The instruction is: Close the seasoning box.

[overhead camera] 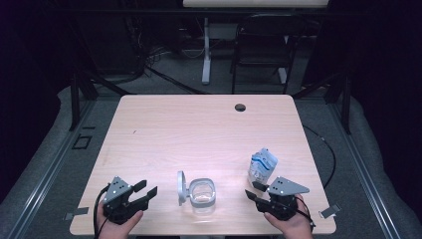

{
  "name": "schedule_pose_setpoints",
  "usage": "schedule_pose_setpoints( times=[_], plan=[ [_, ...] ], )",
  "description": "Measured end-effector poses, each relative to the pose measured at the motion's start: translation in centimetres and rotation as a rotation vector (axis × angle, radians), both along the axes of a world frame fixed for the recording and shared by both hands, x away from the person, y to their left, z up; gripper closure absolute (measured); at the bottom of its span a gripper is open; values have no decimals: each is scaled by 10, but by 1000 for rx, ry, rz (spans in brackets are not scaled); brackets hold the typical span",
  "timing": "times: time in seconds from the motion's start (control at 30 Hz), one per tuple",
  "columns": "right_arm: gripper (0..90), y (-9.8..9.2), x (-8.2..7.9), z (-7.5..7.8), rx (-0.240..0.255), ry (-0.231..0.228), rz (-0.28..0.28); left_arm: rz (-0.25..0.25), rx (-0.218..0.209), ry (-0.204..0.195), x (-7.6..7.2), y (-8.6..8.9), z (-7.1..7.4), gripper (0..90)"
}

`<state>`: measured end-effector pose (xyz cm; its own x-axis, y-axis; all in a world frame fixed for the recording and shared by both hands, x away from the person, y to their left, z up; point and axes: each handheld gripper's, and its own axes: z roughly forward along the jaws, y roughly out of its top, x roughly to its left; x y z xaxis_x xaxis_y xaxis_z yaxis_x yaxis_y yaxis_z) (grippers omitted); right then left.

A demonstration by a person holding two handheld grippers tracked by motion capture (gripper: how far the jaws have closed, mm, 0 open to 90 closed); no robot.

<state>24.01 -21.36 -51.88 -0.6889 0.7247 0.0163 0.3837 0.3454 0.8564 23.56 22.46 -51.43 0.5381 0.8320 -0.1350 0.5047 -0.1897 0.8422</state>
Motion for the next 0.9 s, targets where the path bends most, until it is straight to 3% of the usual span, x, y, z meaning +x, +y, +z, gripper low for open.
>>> schedule_pose_setpoints(
  times=[0.27,0.43,0.73,0.8,0.9],
  plan=[
    [565,-17,-1,-5,-27,35,-34,-5,2,3,5,-2,-2,516],
    [555,-30,-1,-4,-24,95,-83,-6,7,1,6,-2,-2,517],
    [527,-47,0,-4,-44,66,-142,7,7,1,7,0,-3,508],
    [476,-48,1,-6,-36,49,-161,8,10,-1,8,0,-4,503],
    [472,-47,1,-7,-21,54,-171,0,32,-17,8,0,-4,497]
  ],
)
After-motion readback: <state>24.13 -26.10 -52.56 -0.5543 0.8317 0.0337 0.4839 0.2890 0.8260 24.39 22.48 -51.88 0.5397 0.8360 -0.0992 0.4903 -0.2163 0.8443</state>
